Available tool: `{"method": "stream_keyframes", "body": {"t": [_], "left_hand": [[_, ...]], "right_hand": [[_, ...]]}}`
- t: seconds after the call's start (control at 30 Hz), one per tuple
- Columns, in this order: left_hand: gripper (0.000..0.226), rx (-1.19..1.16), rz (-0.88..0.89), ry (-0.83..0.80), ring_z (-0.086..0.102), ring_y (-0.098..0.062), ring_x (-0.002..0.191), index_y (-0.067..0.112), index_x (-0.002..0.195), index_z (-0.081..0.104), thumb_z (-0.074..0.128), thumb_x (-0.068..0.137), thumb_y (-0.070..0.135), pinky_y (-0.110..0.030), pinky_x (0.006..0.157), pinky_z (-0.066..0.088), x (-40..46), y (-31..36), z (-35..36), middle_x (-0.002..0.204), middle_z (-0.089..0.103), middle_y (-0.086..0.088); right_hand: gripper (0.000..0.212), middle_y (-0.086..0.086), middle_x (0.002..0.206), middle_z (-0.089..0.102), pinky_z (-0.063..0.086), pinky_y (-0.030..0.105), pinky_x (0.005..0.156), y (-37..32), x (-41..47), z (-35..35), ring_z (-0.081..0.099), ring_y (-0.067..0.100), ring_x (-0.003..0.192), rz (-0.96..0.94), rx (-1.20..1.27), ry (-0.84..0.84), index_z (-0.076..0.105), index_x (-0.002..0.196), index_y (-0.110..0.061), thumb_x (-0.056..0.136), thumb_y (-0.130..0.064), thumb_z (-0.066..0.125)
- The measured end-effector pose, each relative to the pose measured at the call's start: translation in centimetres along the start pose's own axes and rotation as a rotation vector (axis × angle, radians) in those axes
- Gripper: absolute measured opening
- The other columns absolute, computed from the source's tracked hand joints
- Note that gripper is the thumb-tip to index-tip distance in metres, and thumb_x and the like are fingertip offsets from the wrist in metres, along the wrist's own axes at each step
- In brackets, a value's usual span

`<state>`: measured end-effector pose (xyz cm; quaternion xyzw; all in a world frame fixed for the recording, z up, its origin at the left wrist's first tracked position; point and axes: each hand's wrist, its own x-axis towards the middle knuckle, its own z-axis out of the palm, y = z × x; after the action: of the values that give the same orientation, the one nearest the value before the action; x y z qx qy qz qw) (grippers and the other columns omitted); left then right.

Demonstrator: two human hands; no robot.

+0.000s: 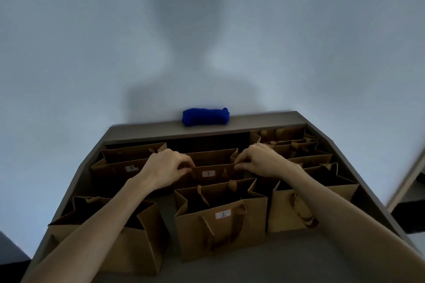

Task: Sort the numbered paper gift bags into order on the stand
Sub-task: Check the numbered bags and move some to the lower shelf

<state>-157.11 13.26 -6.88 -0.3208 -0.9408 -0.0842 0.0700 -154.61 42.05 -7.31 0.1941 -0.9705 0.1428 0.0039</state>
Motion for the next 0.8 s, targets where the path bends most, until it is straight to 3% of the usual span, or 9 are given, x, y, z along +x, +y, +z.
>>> {"method": "stream_keyframes", "body": {"t": [0.13, 0.23, 0.37, 0.53, 0.6, 0.7, 0.8], "left_hand": [[0.021, -0.083, 0.005, 0.067, 0.06, 0.004, 0.092, 0.032, 0.114, 0.065, 0.057, 0.095, 0.033, -0.013, 0.072, 0.046, 0.3, 0.8, 0.0, 0.114, 0.067, 0.014], [0.019, -0.225, 0.056, 0.134, 0.061, 0.005, 0.093, 0.031, 0.111, 0.067, 0.058, 0.094, 0.031, -0.014, 0.077, 0.048, 0.9, 3.1, -0.1, 0.11, 0.068, 0.014], [0.02, -0.292, 0.158, 0.099, 0.062, 0.009, 0.085, 0.033, 0.112, 0.065, 0.057, 0.094, 0.035, -0.014, 0.076, 0.051, 2.2, 7.1, 0.4, 0.108, 0.067, 0.016], [0.021, -0.292, 0.246, 0.103, 0.062, 0.001, 0.098, 0.03, 0.114, 0.066, 0.056, 0.096, 0.034, -0.016, 0.082, 0.05, 4.7, 11.9, 1.7, 0.113, 0.068, 0.012], [0.022, -0.292, 0.241, 0.096, 0.062, -0.001, 0.099, 0.029, 0.115, 0.065, 0.056, 0.096, 0.035, -0.017, 0.083, 0.05, 5.8, 13.4, 2.4, 0.114, 0.068, 0.01], [0.024, -0.259, 0.216, 0.046, 0.063, -0.001, 0.091, 0.029, 0.116, 0.064, 0.053, 0.097, 0.038, -0.02, 0.078, 0.052, 7.2, 15.3, 3.4, 0.113, 0.068, 0.008], [0.025, -0.215, 0.208, -0.004, 0.062, 0.001, 0.079, 0.03, 0.117, 0.062, 0.052, 0.097, 0.04, -0.019, 0.072, 0.051, 7.8, 16.4, 4.2, 0.11, 0.068, 0.008]], "right_hand": [[0.024, -0.011, 0.111, 0.069, 0.053, 0.023, 0.088, 0.1, -1.7, -1.5, 0.064, 0.0, 0.096, -0.008, 0.105, 0.114, 0.068, 0.117, -0.026, 0.097, -0.034, 0.057], [0.021, -0.017, 0.101, 0.067, 0.05, 0.017, 0.083, 1.2, -4.0, -2.6, 0.063, -0.003, 0.093, 0.026, 0.132, 0.245, 0.07, 0.113, -0.024, 0.097, -0.03, 0.057], [0.018, -0.021, 0.092, 0.065, 0.045, 0.011, 0.073, 3.9, -7.9, -3.2, 0.061, -0.009, 0.083, 0.136, 0.118, 0.353, 0.073, 0.105, -0.022, 0.096, -0.03, 0.059], [0.018, -0.016, 0.09, 0.064, 0.052, 0.022, 0.081, 6.9, -12.3, -3.7, 0.058, -0.004, 0.08, 0.285, 0.015, 0.311, 0.072, 0.104, -0.023, 0.095, -0.032, 0.059], [0.016, -0.014, 0.095, 0.063, 0.05, 0.032, 0.09, 8.1, -13.6, -3.3, 0.055, -0.001, 0.084, 0.329, -0.061, 0.251, 0.07, 0.104, -0.028, 0.094, -0.035, 0.06], [0.016, -0.013, 0.108, 0.064, 0.045, 0.042, 0.101, 9.1, -14.7, -2.9, 0.054, 0.004, 0.1, 0.355, -0.106, 0.215, 0.067, 0.108, -0.031, 0.094, -0.033, 0.061], [0.017, -0.01, 0.11, 0.066, 0.042, 0.038, 0.102, 9.1, -15.5, -3.1, 0.053, 0.006, 0.104, 0.329, -0.127, 0.26, 0.07, 0.108, -0.027, 0.095, -0.029, 0.059]]}}
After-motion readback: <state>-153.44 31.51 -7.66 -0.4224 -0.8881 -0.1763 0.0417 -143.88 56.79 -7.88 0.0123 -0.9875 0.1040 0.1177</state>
